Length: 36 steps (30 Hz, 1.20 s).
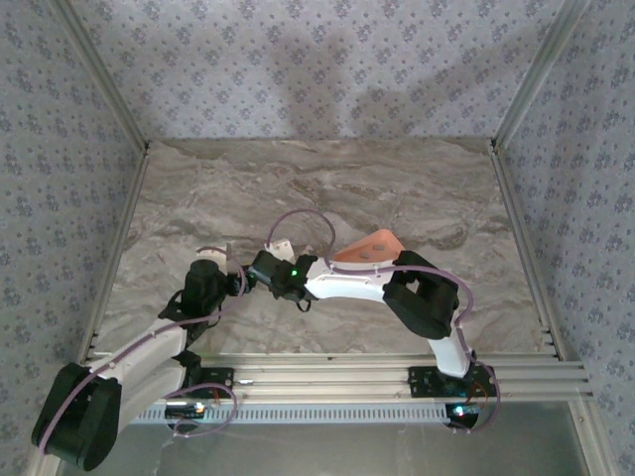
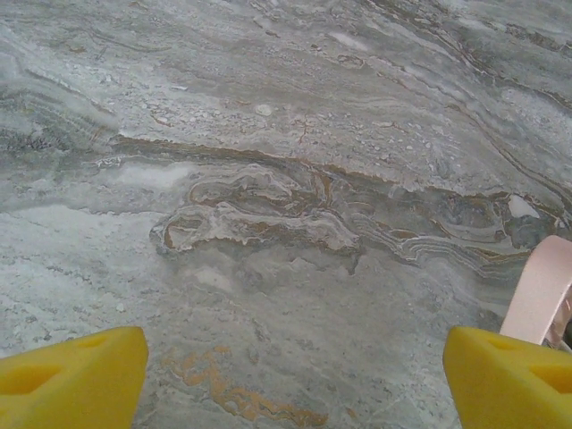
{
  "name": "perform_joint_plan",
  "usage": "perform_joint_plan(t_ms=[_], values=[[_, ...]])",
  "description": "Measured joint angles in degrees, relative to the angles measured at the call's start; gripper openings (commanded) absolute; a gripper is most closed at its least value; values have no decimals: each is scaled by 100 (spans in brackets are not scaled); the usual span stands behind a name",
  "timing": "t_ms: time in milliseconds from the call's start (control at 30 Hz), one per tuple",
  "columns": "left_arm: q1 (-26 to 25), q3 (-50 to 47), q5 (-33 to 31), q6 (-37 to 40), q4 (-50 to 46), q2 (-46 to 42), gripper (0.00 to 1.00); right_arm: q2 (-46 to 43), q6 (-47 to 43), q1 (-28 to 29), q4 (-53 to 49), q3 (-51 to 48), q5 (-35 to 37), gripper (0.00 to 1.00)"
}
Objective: Load the staples into the stapler
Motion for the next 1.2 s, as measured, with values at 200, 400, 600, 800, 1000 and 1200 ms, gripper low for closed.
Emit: perform_joint_plan(t_ms=[200, 400, 600, 800, 1000, 1200], values=[[9, 0, -2, -4, -24, -50, 86, 37, 2, 0, -4, -4, -39, 16], [9, 0, -15, -39, -101, -74, 86, 79, 4, 0, -44, -7, -42, 16], [9, 0, -15, -39, -105, -74, 86, 85, 0, 0, -68, -7, -35, 16], [9, 0, -15, -39, -105, -74, 86, 37, -92, 0, -17, -46, 17, 17], [9, 0, -15, -39, -105, -74, 86, -92, -155, -7, 2, -109, 76, 17], [9, 0, -15, -39, -105, -74, 86, -92, -173, -37, -4, -166, 72, 17]])
